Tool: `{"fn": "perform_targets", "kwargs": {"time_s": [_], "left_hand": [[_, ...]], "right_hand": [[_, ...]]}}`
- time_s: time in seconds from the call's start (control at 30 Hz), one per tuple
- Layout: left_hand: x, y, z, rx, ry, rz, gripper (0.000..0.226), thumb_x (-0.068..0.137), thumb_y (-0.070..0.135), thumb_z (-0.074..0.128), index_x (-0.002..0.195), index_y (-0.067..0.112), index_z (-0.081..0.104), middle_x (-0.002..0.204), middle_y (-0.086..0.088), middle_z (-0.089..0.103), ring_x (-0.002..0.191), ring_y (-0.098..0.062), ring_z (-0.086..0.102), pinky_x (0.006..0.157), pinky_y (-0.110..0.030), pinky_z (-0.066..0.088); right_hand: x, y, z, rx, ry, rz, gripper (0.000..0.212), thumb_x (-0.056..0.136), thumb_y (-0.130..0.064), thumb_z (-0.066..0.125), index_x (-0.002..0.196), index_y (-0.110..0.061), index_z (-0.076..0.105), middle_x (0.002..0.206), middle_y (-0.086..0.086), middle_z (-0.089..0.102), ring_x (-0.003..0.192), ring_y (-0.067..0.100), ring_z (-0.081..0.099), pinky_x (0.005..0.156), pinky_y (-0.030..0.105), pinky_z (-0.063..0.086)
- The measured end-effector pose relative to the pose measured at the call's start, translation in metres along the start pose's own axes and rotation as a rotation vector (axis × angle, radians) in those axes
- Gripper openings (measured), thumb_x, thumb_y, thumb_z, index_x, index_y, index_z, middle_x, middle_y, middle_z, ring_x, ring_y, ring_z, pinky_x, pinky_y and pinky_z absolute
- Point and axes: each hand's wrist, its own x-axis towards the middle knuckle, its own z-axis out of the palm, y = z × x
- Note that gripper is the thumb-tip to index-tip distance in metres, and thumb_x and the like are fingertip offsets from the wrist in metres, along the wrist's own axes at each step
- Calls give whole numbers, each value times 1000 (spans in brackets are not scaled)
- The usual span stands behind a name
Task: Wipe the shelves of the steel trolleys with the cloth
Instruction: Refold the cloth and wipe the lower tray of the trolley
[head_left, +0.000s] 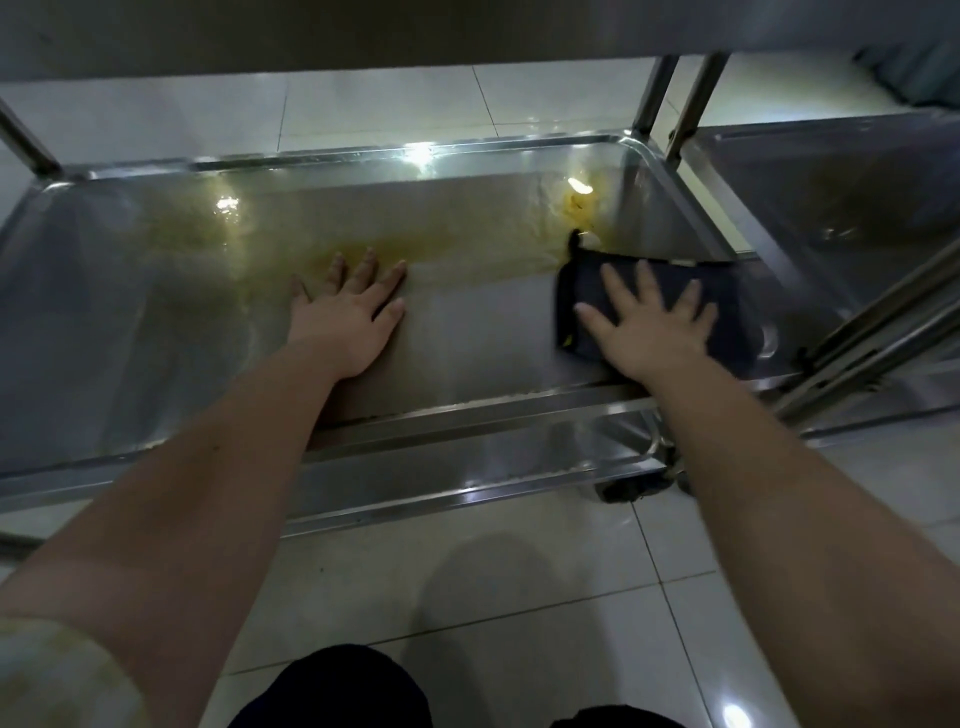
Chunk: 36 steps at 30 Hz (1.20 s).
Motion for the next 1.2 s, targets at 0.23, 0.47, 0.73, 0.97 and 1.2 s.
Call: {"fn": "perform_targets", "kwargs": {"time_s": [0.23, 0.47, 0.73, 0.97, 1.2], "left_hand": [[-3, -7, 1, -12, -12, 2, 52, 98, 61, 11, 147, 57, -5, 163, 13, -4, 151, -22, -2, 113, -64, 0], [23, -20, -19, -112, -9, -99, 54, 102, 53, 18, 151, 49, -6, 163, 8, -14, 150, -26, 7, 117, -56, 10], [33, -23, -1, -59, 28, -96, 55, 100, 56, 14, 153, 46, 6, 164, 7, -5, 150, -28, -4, 116, -59, 1], [34, -20, 1, -15, 62, -109, 53, 101, 54, 13, 153, 46, 6, 164, 7, -1, 150, -27, -2, 117, -58, -1], [43, -24, -3, -26, 32, -143, 54, 100, 55, 12, 152, 48, 1, 164, 9, -4, 151, -25, -4, 117, -57, -4]], "right_hand": [[-57, -130, 30, -30, -17, -318, 72, 87, -80, 13, 150, -50, -5, 163, -6, -15, 142, 49, -19, 111, 66, -11], [-34, -118, 3, -190, -105, -435, 78, 83, -85, 21, 149, -53, -4, 164, -6, -5, 145, 46, -6, 112, 67, -7], [13, -113, 26, -79, 50, -505, 81, 67, -93, -4, 141, -63, -14, 163, -12, -11, 145, 43, -15, 109, 67, -15], [110, -169, 5, -52, 56, -389, 76, 78, -88, 13, 147, -58, -3, 164, -9, -5, 145, 44, -15, 110, 67, -15], [132, -184, -1, -66, 53, -401, 76, 81, -87, 14, 148, -56, -1, 164, -10, -6, 145, 44, -15, 109, 69, -13]]}}
